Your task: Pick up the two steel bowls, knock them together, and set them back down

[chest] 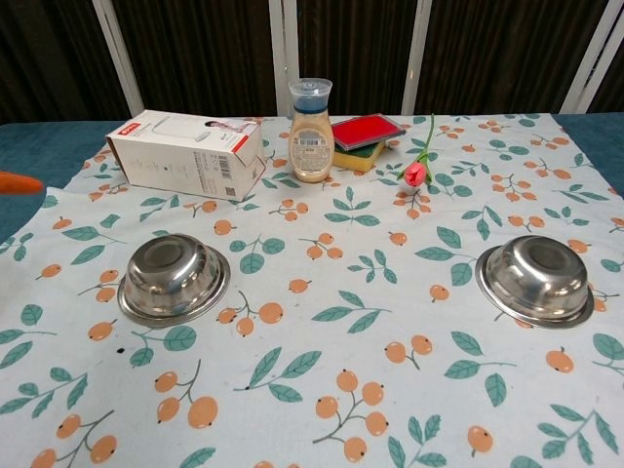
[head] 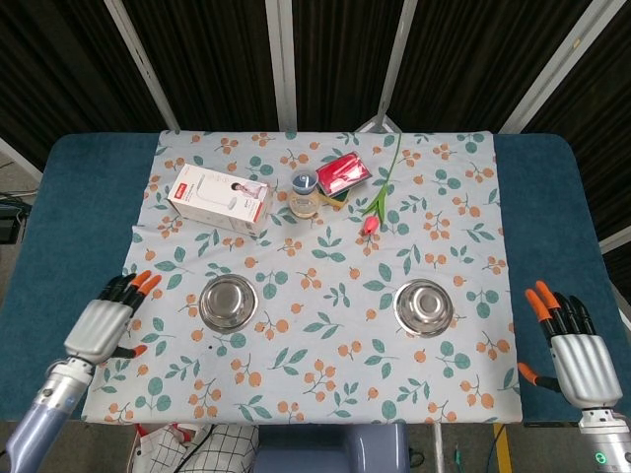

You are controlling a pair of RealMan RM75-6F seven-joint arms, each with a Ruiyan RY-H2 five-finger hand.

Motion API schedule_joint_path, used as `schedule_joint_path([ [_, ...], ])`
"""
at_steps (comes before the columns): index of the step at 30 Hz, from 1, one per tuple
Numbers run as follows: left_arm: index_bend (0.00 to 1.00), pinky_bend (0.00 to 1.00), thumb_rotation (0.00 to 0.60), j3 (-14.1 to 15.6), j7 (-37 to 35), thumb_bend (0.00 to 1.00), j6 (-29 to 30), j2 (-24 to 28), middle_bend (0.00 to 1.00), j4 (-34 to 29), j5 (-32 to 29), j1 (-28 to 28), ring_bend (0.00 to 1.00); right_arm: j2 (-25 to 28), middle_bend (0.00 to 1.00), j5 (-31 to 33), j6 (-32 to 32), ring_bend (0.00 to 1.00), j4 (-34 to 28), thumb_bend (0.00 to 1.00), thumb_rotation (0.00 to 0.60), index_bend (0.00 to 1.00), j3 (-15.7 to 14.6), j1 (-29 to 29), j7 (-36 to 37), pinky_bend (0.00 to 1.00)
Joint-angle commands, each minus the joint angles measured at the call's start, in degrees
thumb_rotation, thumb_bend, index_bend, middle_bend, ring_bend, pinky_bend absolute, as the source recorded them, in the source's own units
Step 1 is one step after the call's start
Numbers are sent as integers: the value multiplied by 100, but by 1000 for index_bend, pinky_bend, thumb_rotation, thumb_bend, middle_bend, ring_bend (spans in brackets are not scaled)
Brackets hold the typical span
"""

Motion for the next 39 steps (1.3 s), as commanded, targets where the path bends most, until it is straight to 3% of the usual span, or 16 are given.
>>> schedule_joint_path([
  [1, 0, 0, 600, -342, 682, 55, -583, -439, 0, -214, -557, -576, 0, 25, 0, 0, -38, 0, 3, 158, 600, 0, -11, 15, 51, 0],
  [10, 0, 0, 600, -676, 1468, 69, -1192, -988, 0, -278, -1637, -1348, 0, 56, 0, -14, -118, 0, 11, 158, 600, 0, -44, 39, 99, 0],
  [19, 0, 0, 600, -579, 1875, 68, -1460, -1265, 1, -81, -2381, -1855, 0, 116, 0, -64, 52, 0, 8, 158, 600, 0, -33, -34, 235, 0],
  [28, 0, 5, 600, -395, 2107, 69, -1308, -1396, 19, 86, -2844, -2079, 0, 143, 0, -40, 99, 0, 24, 158, 600, 0, -10, -62, 307, 0],
  [36, 34, 104, 600, -343, 2118, 83, -1390, -1522, 124, 336, -3158, -2285, 40, 133, 0, -57, 72, 0, 13, 158, 600, 0, -20, -53, 314, 0],
  [39, 117, 248, 600, -316, 2154, 109, -1466, -1599, 232, 475, -3303, -2400, 139, 150, 0, -87, 72, 0, 3, 158, 600, 0, -37, -57, 349, 0],
])
